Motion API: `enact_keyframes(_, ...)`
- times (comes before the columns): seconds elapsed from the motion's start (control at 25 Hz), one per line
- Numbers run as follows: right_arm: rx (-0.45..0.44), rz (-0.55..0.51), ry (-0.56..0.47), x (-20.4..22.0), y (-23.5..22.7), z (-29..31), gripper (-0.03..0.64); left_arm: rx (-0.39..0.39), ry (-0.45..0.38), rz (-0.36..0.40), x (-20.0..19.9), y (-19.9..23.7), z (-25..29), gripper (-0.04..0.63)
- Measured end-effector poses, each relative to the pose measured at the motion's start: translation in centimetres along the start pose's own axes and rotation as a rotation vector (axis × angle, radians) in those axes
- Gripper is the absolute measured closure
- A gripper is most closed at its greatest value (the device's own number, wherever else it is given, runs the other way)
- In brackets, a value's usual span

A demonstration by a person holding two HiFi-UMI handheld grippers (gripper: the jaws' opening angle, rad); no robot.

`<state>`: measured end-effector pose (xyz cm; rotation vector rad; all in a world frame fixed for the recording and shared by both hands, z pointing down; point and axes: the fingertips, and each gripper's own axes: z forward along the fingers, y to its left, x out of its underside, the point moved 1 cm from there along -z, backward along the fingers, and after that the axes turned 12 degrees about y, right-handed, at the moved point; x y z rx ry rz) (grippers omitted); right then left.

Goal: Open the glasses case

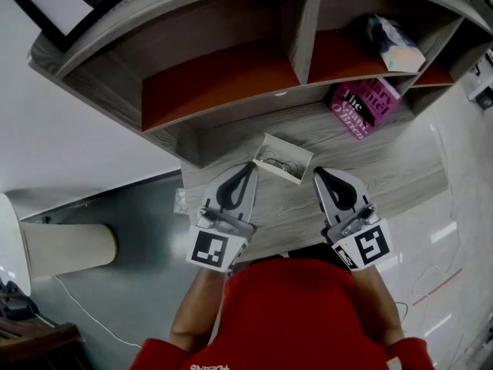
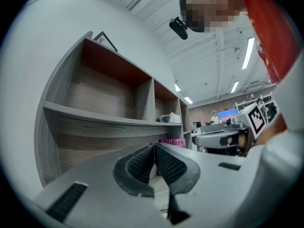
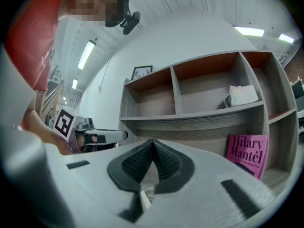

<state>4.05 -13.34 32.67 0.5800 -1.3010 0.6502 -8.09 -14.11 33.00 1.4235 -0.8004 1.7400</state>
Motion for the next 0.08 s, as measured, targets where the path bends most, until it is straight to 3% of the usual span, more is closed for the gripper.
enact_keyframes(0.08, 0.000, 0.001, 0.003, 0.13, -0.11, 0.06, 0.614, 0.000, 0.001, -0.001, 0.04, 0.04, 0.13, 0.584)
